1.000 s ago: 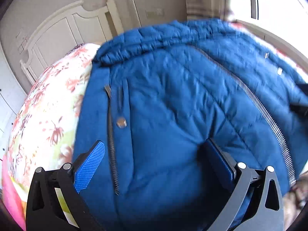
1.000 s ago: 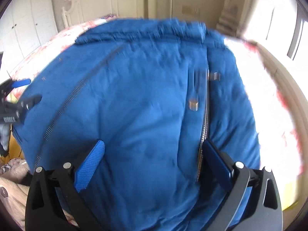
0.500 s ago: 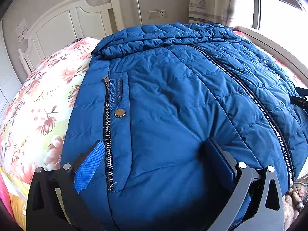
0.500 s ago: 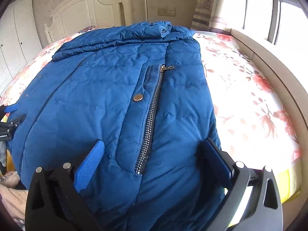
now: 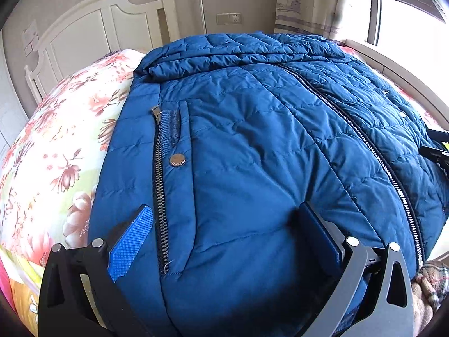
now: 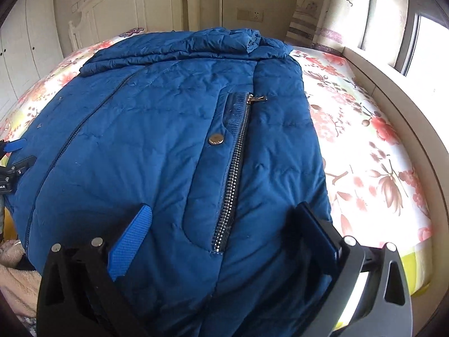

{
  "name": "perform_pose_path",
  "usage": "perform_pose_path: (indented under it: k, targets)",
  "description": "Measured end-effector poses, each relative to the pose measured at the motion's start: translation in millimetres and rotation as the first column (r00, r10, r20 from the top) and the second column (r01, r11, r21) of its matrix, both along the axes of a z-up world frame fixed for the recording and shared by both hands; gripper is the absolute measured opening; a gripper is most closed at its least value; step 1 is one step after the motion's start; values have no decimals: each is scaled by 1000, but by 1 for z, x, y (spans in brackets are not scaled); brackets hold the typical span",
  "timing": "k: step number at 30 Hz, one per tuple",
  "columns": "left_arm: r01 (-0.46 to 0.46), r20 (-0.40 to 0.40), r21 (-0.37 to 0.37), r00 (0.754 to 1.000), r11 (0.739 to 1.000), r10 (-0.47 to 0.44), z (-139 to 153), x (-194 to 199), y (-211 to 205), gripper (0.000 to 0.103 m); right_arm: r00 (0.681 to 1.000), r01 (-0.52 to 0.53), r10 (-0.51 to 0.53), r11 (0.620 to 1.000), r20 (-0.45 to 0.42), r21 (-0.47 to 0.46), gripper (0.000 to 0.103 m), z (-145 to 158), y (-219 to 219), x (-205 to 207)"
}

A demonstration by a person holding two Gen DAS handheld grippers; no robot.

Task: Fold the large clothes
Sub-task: 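Lay the folded hem over the collar and release both grippers, then grasp the blue jacket's ribbed hem with both grippers and lift it off the bed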

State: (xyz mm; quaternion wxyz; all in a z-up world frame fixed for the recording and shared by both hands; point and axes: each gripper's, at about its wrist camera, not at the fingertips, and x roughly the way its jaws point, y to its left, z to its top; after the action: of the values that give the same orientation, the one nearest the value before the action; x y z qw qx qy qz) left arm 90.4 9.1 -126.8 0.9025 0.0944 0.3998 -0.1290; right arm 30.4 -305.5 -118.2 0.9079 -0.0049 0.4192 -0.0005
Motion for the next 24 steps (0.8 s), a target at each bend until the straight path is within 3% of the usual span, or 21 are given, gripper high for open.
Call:
perform_pose_path:
  k: [3,7,9,13,15,17,19,20,21,24]
  targets:
    - [-40,32,-15,999,999,41,8,-10,16,99,999,28,-27,999,38,-40,100,13,-5,-9]
    - [-119,60,-101,990,988,125,19,-21,57,99,996,78,-76,996,48,-33,100,20,-25,-27]
    - [-139,44,-166,988,976,149,18,-27,83,99,994,102,-101,995,32,-14,100,17,-39,-31]
    - [-129,-11,-206,991,970,130,0,-39,106,99,995,103,-103,991,-9,80,100,3,-56,-55]
    - [-114,15,-190,993,975,119,-5,-49,105,99,995,95,-94,984,-11,153,100,-4,-60,-65]
    - [-72,26,-170,997,983,78,-7,-57,96,99,997,77,-81,982,14,170,100,-5,-59,-73]
    - [-32,19,-177,999,984,36,-7,-60,89,99,999,40,-43,984,15,175,93,-4,-52,-75]
    - [-5,15,-178,1000,984,7,-7,-61,82,98,1000,11,-15,983,21,182,81,-3,-47,-75]
    - [2,21,-166,1000,986,2,-7,-62,78,98,1000,-12,7,982,26,188,77,-1,-41,-75]
    - [0,25,-146,1000,989,4,-9,-60,72,95,999,-17,12,991,40,135,77,-2,-28,-72]
